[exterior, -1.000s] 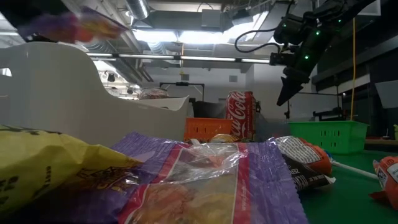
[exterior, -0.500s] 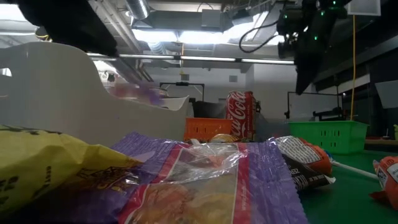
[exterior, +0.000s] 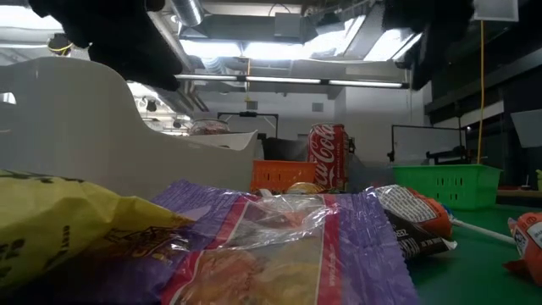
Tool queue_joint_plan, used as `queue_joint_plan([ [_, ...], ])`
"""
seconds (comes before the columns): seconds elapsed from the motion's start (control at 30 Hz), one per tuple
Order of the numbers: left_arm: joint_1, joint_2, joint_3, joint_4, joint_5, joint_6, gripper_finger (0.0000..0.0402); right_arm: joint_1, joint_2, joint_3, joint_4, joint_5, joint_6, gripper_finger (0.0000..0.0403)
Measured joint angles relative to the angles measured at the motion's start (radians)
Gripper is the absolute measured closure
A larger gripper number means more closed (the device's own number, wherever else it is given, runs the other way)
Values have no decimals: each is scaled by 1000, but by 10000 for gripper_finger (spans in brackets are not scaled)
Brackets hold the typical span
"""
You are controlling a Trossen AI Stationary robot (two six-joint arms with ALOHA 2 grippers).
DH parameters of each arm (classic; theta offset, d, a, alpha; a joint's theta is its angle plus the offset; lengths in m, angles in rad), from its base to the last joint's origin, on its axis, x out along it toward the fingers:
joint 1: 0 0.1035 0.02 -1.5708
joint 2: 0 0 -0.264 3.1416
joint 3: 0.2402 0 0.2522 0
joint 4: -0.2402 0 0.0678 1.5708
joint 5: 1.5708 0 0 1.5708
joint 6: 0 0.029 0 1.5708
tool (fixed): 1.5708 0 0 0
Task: Sort candy
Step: Put the blue gummy into the white bin
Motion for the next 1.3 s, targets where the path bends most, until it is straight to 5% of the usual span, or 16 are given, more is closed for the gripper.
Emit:
queue_joint_plan([
  [0.33, 11, 0, 0, 4, -1, 0, 296, 469, 44, -1, 48, 253, 370, 136],
  [0.57, 11, 0, 0, 5, -1, 0, 296, 654, 152, -1, 68, 278, 544, 136],
  [0.87, 11, 0, 0, 5, -1, 0, 296, 783, 330, -2, 218, 274, 562, 137],
  [1.3, 11, 0, 0, 5, -1, 0, 296, 798, 485, -2, 273, 218, 562, 137],
])
